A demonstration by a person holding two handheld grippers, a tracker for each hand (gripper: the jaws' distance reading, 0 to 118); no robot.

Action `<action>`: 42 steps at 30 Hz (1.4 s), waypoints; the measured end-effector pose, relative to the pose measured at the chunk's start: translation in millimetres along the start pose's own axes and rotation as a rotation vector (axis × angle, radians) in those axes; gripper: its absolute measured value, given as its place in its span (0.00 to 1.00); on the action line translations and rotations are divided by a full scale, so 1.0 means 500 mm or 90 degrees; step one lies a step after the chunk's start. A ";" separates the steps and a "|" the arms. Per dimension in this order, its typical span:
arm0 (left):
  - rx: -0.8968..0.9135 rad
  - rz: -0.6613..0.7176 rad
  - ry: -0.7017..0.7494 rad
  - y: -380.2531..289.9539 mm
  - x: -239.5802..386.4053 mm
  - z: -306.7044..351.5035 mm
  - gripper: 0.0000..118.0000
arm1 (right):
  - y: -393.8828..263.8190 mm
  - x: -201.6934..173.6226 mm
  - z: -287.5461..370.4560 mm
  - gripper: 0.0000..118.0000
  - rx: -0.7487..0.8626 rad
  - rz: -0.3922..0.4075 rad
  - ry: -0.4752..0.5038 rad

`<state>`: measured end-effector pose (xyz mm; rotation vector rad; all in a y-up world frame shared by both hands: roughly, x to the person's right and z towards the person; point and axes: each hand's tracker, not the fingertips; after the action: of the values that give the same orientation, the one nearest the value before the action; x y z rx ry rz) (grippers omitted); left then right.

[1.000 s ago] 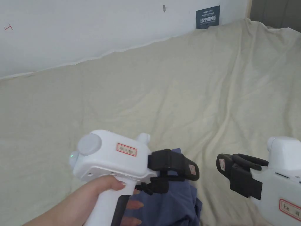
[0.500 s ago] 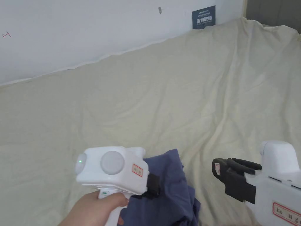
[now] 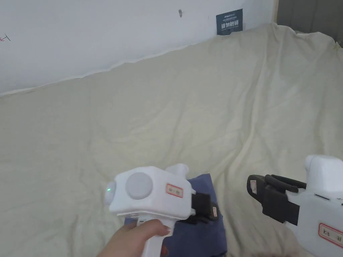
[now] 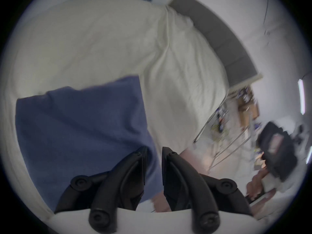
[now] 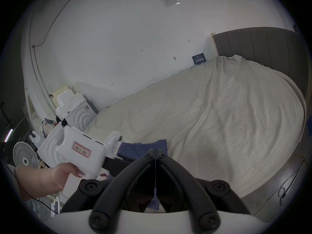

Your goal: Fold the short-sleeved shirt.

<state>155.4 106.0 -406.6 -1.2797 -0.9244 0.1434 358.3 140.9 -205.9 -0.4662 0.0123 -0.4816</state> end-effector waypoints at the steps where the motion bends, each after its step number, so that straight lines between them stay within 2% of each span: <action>1: 0.046 0.016 -0.044 -0.008 -0.005 0.044 0.17 | 0.007 -0.007 0.009 0.01 0.009 0.001 0.006; 4: 0.206 0.015 -0.077 -0.055 0.004 0.186 0.15 | 0.036 -0.034 0.038 0.01 0.031 0.010 0.026; 6: 0.326 -0.011 -0.041 -0.104 0.022 0.284 0.12 | 0.059 -0.060 0.059 0.01 0.058 0.025 0.035; 7: 0.399 -0.033 -0.014 -0.135 0.034 0.333 0.08 | 0.071 -0.075 0.071 0.01 0.075 0.035 0.043; 10: 0.609 -0.115 0.132 -0.227 0.070 0.447 0.07 | 0.097 -0.129 0.110 0.01 0.141 0.068 0.065; 13: 0.778 -0.132 0.314 -0.304 0.097 0.507 0.03 | 0.105 -0.191 0.146 0.01 0.224 0.122 0.070; 15: 0.849 -0.132 0.415 -0.341 0.097 0.522 0.03 | 0.093 -0.226 0.164 0.01 0.288 0.172 0.060; 17: 0.893 -0.114 0.507 -0.362 0.076 0.514 0.03 | 0.062 -0.255 0.172 0.01 0.370 0.244 0.033; 19: 0.867 -0.100 0.540 -0.377 0.052 0.497 0.03 | 0.010 -0.266 0.154 0.01 0.458 0.318 -0.047; 21: 0.841 -0.118 0.602 -0.392 0.027 0.458 0.03 | -0.029 -0.261 0.113 0.01 0.434 0.324 -0.137; 22: 0.835 -0.117 0.641 -0.400 0.016 0.437 0.03 | -0.040 -0.254 0.096 0.01 0.378 0.306 -0.157; 24: 0.827 -0.106 0.620 -0.419 0.003 0.414 0.03 | -0.068 -0.231 0.077 0.01 0.337 0.264 -0.151; 31: 0.807 -0.075 0.612 -0.461 -0.017 0.397 0.03 | -0.118 -0.213 0.114 0.01 0.358 0.288 -0.183; 38: 0.796 -0.067 0.577 -0.458 -0.008 0.410 0.03 | -0.106 -0.205 0.128 0.01 0.384 0.268 -0.199; 42: 0.780 -0.099 0.568 -0.460 0.005 0.415 0.03 | -0.068 -0.182 0.133 0.01 0.361 0.218 -0.210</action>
<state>-68.3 187.7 -208.5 -0.0457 -0.0430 -0.0096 270.4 183.4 -140.3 0.0234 -0.3495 -0.0538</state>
